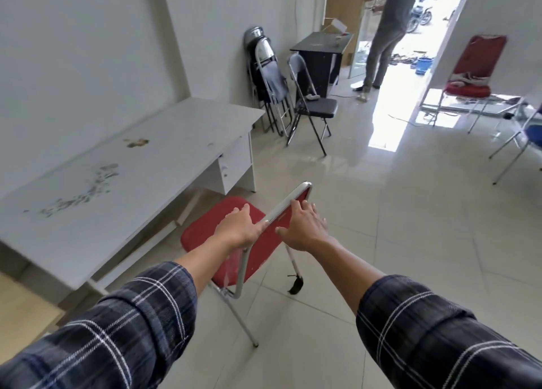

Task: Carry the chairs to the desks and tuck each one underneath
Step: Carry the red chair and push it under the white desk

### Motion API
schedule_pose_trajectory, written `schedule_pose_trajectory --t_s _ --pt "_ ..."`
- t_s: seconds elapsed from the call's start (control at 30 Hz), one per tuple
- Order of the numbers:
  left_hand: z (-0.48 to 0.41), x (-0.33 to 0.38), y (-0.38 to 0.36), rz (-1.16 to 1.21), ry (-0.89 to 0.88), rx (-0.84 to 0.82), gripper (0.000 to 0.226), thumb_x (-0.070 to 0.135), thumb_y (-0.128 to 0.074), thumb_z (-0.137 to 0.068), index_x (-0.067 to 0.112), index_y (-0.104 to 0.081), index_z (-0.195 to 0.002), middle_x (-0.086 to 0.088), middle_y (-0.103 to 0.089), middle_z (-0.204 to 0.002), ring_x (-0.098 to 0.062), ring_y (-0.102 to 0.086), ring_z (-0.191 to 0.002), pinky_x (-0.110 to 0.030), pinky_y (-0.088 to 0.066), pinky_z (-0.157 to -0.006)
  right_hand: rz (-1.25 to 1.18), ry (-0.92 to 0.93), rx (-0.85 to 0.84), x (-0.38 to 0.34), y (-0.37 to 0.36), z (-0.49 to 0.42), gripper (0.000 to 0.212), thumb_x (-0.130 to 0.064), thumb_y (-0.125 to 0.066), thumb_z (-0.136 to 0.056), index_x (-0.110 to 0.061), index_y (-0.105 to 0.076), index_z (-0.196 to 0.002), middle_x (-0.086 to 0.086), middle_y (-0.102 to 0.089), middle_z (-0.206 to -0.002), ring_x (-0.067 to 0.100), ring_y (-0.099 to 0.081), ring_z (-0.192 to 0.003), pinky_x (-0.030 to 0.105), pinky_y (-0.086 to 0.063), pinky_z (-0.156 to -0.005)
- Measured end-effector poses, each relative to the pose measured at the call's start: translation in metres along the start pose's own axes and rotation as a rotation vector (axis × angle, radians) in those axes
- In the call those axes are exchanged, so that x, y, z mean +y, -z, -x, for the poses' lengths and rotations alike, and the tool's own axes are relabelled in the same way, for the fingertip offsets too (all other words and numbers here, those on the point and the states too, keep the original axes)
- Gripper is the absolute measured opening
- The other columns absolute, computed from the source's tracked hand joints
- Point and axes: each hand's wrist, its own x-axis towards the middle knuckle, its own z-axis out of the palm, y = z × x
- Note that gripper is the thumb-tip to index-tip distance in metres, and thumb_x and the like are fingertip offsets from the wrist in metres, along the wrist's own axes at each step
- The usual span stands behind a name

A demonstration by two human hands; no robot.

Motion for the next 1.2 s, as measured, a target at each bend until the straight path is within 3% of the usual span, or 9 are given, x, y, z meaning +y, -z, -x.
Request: schedule_pose_trajectory --t_s 0.27,0.37,0.43,0.53,0.67,0.83,1.0,1.1,1.2 --pt "-0.080 0.008 -0.012 0.041 -0.034 -0.070 0.077 0.064 -0.040 -0.093 0.021 -0.026 -0.155 -0.008 -0.025 -0.162 -0.025 -0.021 -0.150 -0.046 -0.025 -0.119 -0.022 -0.039 0.011 0.002 0.009 -0.086 0.076 -0.051 -0.062 -0.090 -0.017 -0.031 -0.150 0.017 -0.027 -0.162 0.034 -0.025 -0.150 0.057 -0.032 -0.117" --pt "-0.086 0.002 -0.025 0.078 0.009 -0.111 0.066 0.062 -0.035 -0.096 0.021 -0.043 -0.147 -0.004 -0.042 -0.153 -0.026 -0.036 -0.143 -0.044 -0.034 -0.114 -0.001 -0.013 -0.020 0.001 0.005 -0.112 0.077 -0.053 -0.058 -0.093 -0.017 -0.028 -0.154 0.018 -0.024 -0.163 0.037 -0.019 -0.152 0.057 -0.028 -0.119" --pt "-0.084 0.001 -0.034 0.130 0.072 -0.148 0.056 0.060 -0.030 -0.098 0.021 -0.068 -0.109 -0.004 -0.068 -0.116 -0.029 -0.059 -0.117 -0.038 -0.046 -0.092 0.015 0.016 -0.047 0.001 0.001 -0.128 0.075 -0.054 -0.054 -0.095 -0.017 -0.027 -0.155 0.019 -0.021 -0.165 0.040 -0.014 -0.153 0.056 -0.026 -0.120" --pt "-0.079 0.003 -0.047 0.219 0.210 -0.131 0.065 0.063 -0.022 -0.099 0.018 -0.053 -0.064 -0.002 -0.062 -0.075 -0.028 -0.060 -0.081 -0.035 -0.040 -0.069 0.062 0.066 -0.146 0.006 -0.010 -0.153 0.069 -0.055 -0.047 -0.098 -0.017 -0.033 -0.154 0.018 -0.021 -0.165 0.039 -0.009 -0.154 0.058 -0.021 -0.121" --pt "-0.083 0.007 -0.064 0.259 0.388 -0.020 0.059 0.043 -0.027 -0.102 0.008 -0.067 -0.077 -0.018 -0.070 -0.100 -0.036 -0.062 -0.097 -0.037 -0.041 -0.077 0.157 0.105 -0.219 0.018 -0.026 -0.179 0.055 -0.052 -0.038 -0.102 -0.015 -0.056 -0.138 0.014 -0.024 -0.165 0.032 0.005 -0.157 0.067 -0.002 -0.120" --pt "-0.087 0.022 -0.074 0.348 0.694 0.111 0.046 0.030 -0.034 -0.097 0.005 -0.073 -0.099 -0.017 -0.069 -0.107 -0.028 -0.053 -0.083 -0.031 -0.039 -0.072 0.265 0.138 -0.167 0.030 -0.025 -0.212 0.044 -0.040 -0.037 -0.101 -0.015 -0.072 -0.109 0.012 -0.052 -0.147 0.034 -0.019 -0.153 0.072 0.009 -0.117" --pt "-0.085 0.039 -0.076 0.670 1.136 0.252 0.038 0.023 -0.043 -0.093 0.001 -0.070 -0.109 -0.019 -0.067 -0.112 -0.035 -0.062 -0.099 -0.032 -0.043 -0.073 0.155 0.082 -0.168 0.046 -0.011 -0.245 0.031 -0.028 -0.042 -0.095 -0.011 -0.066 -0.084 0.012 -0.067 -0.110 0.032 -0.055 -0.117 0.061 -0.028 -0.117" --pt "-0.083 0.054 -0.072 1.161 1.374 0.403 0.025 0.011 -0.044 -0.092 -0.003 -0.062 -0.102 -0.016 -0.059 -0.093 -0.032 -0.054 -0.094 -0.036 -0.043 -0.079 -0.051 -0.043 -0.259 0.059 0.003 -0.260 0.022 -0.017 -0.047 -0.087 -0.008 -0.061 -0.073 0.015 -0.067 -0.096 0.033 -0.058 -0.092 0.041 -0.049 -0.095" --pt "-0.079 0.064 -0.061 1.647 1.498 0.460 0.008 0.007 -0.047 -0.091 0.001 -0.052 -0.089 -0.014 -0.051 -0.082 -0.036 -0.054 -0.102 -0.056 -0.048 -0.095 -0.374 -0.249 -0.369 0.071 0.009 -0.270 0.022 -0.005 -0.046 -0.085 -0.001 -0.066 -0.077 0.018 -0.069 -0.089 0.031 -0.056 -0.072 0.037 -0.048 -0.072"
